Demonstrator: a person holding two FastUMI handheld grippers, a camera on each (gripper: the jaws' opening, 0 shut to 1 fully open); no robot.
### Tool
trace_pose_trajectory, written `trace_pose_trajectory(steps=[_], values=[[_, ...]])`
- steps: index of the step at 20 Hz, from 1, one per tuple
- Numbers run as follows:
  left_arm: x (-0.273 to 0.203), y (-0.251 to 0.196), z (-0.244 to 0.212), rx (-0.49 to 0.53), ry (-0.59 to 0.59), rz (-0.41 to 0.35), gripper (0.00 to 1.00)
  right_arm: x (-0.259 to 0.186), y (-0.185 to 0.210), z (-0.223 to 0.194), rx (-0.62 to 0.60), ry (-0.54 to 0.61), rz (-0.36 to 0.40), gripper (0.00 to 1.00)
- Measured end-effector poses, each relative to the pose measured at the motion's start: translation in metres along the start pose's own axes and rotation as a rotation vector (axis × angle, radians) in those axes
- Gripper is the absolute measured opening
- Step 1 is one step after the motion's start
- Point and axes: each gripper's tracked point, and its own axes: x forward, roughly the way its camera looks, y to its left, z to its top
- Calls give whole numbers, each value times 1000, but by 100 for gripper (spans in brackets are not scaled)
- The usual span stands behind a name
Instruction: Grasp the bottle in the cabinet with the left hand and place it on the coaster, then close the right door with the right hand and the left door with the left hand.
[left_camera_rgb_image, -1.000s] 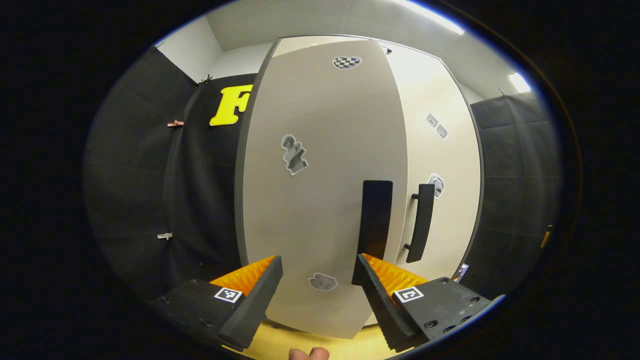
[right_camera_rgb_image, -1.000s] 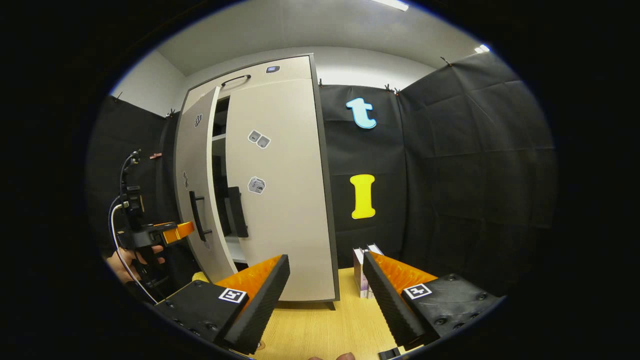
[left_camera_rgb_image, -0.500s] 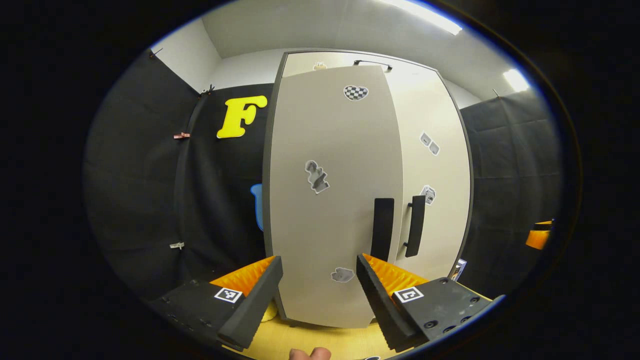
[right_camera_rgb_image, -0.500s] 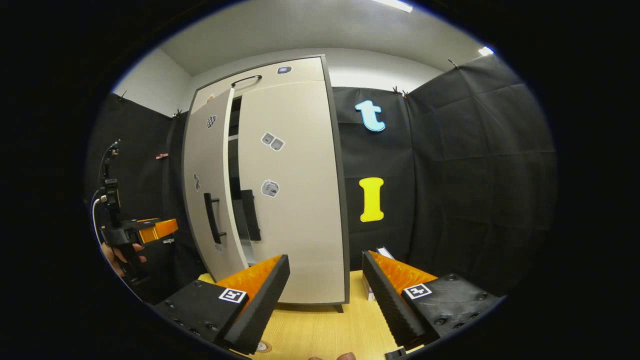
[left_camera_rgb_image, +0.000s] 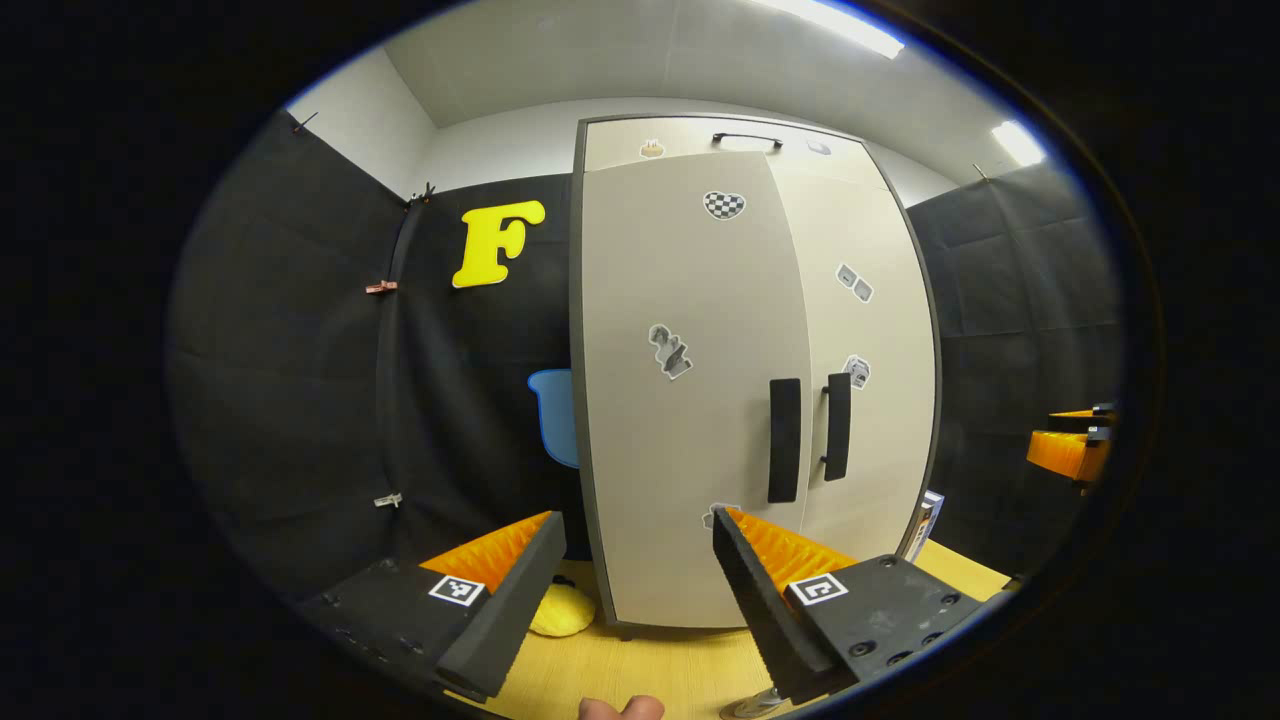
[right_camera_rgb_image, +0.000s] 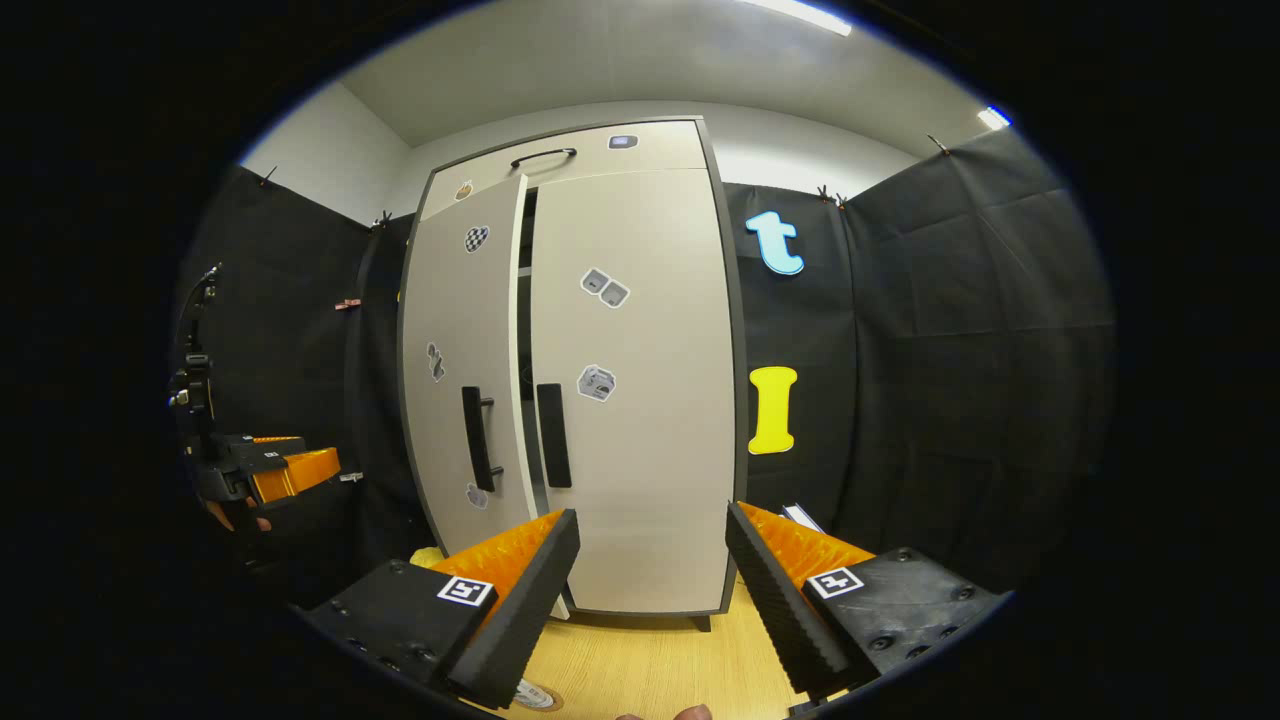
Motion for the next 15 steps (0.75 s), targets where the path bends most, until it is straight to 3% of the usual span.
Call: trace_pose_trajectory(steps=[15], values=[[-27, -2, -11, 3, 7, -6, 95, -4, 2, -2, -26, -6, -35, 98]])
